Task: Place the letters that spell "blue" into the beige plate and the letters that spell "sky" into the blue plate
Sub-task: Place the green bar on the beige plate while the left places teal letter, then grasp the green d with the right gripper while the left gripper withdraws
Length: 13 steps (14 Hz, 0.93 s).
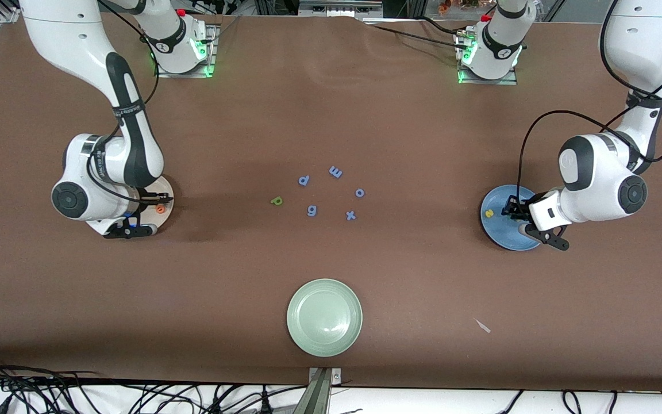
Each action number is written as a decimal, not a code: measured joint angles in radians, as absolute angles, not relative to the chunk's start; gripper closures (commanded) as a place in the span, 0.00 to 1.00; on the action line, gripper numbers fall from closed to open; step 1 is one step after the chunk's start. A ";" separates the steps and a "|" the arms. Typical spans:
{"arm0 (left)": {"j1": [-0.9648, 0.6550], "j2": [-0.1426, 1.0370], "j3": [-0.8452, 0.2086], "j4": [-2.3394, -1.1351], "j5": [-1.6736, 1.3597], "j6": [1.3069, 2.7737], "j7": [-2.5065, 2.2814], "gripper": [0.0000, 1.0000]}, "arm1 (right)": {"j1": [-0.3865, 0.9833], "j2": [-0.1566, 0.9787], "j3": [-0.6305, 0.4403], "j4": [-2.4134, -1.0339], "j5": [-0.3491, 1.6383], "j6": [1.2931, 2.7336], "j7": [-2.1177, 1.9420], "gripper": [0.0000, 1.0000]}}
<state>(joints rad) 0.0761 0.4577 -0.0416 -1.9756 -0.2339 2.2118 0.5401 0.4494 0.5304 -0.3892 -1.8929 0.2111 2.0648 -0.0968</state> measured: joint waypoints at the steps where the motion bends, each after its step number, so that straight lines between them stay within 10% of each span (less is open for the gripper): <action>1: 0.075 0.459 -0.043 -1.979 -0.234 2.215 0.540 0.00 | 0.480 0.527 -0.386 -1.879 0.220 2.066 -0.042 0.00; 7: 0.082 0.444 -0.043 -1.995 -0.233 2.219 0.538 0.00 | 0.692 0.539 -0.377 -1.844 0.308 2.175 0.335 0.00; 13: 0.085 0.128 -0.050 -2.089 -0.233 2.181 0.538 0.00 | 0.825 0.595 -0.352 -1.846 0.417 2.297 0.729 0.00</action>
